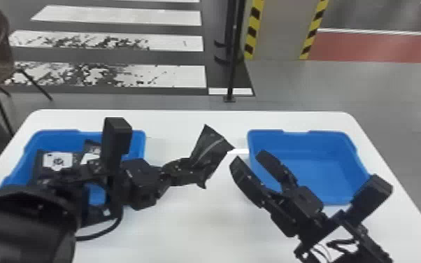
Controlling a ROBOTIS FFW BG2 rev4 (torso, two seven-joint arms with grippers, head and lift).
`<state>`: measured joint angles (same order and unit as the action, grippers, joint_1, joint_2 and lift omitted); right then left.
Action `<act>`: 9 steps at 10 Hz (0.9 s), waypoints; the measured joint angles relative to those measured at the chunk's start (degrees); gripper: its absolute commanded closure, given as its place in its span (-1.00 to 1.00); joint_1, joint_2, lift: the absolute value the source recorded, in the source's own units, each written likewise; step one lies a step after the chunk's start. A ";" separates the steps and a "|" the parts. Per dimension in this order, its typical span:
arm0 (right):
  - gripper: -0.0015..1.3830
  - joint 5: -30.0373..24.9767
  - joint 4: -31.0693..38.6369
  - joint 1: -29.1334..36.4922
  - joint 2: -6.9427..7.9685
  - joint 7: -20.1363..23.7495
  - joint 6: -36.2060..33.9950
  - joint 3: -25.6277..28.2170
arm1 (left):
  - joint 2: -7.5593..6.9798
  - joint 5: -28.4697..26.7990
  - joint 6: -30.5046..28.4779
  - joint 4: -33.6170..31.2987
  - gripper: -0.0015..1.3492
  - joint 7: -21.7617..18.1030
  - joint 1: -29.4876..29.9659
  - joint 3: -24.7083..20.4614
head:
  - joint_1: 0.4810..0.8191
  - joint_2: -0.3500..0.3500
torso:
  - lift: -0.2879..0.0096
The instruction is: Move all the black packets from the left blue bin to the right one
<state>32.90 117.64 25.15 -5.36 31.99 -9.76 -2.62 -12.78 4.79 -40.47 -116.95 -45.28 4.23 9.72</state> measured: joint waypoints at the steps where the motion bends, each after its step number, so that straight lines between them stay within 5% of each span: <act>1: -0.73 0.07 -0.61 -0.87 0.00 -0.06 -0.07 -0.84 | -0.04 0.82 0.38 0.92 0.78 -0.26 -0.91 0.97 | 0.27 -0.18 | -0.01; 4: -0.73 -0.72 -3.75 -4.33 -0.32 -0.41 -0.08 -2.12 | -0.07 2.72 0.43 1.94 0.78 -0.34 -2.65 4.18 | 0.27 -0.25 | -0.01; 5: -0.42 -0.98 -4.30 -4.95 -0.51 -0.55 -0.08 -2.36 | -0.12 3.36 0.30 2.27 0.78 -0.34 -2.80 4.82 | 0.27 -0.27 | -0.01; 6: 0.36 -1.66 -4.43 -5.30 -0.63 -0.74 -0.08 -2.54 | -0.15 3.90 0.25 2.64 0.78 -0.33 -2.83 5.19 | 0.27 -0.28 | -0.01; 7: 0.81 -1.97 -4.83 -5.52 -0.68 -0.98 -0.08 -2.68 | -0.20 4.19 0.25 2.80 0.78 -0.33 -2.92 5.46 | 0.27 -0.29 | -0.01; 9: 0.84 -2.13 -5.29 -5.68 -0.66 -1.28 0.31 -2.74 | -0.30 4.38 0.25 2.84 0.78 -0.33 -3.17 5.77 | 0.27 -0.30 | -0.01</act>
<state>30.77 112.35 19.47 -6.02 30.71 -9.44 -5.36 -13.07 9.17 -40.22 -114.12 -45.61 1.06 15.49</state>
